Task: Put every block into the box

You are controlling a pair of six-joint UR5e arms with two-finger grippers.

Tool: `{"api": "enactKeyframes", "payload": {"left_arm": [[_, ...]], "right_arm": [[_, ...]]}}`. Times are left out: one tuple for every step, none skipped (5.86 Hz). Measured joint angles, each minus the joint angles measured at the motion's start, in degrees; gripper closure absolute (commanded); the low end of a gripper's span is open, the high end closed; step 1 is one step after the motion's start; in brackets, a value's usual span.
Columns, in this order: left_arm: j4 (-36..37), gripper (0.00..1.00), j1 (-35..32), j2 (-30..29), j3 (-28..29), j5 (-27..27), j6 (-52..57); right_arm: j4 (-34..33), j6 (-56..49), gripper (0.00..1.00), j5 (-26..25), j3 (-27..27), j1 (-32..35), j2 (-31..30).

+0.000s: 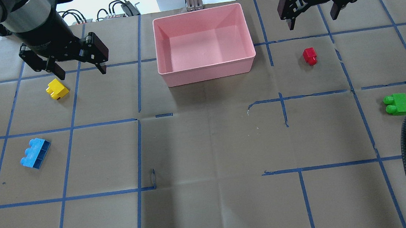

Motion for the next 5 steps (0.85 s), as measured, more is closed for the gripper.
{"api": "enactKeyframes", "payload": {"left_arm": [[0.1,0.00,5.6,0.1,0.0,0.0,6.1],[0.0,0.00,11.9,0.4,-0.1,0.1,13.8],[-0.2,0.00,18.7,0.3,-0.1,0.2,23.1],[-0.1,0.00,25.3,-0.2,-0.2,0.1,31.8],[0.2,0.00,30.5,-0.9,-0.5,0.0,39.4]], "right_arm": [[0.0,0.0,0.00,0.1,0.0,-0.1,0.0],[-0.1,-0.1,0.00,0.2,0.1,-0.4,0.0],[-0.1,-0.5,0.01,0.3,0.2,-1.2,0.0],[0.1,-2.0,0.01,0.2,0.3,-2.6,0.1],[0.2,-5.2,0.01,0.2,0.6,-5.2,0.0]]}}
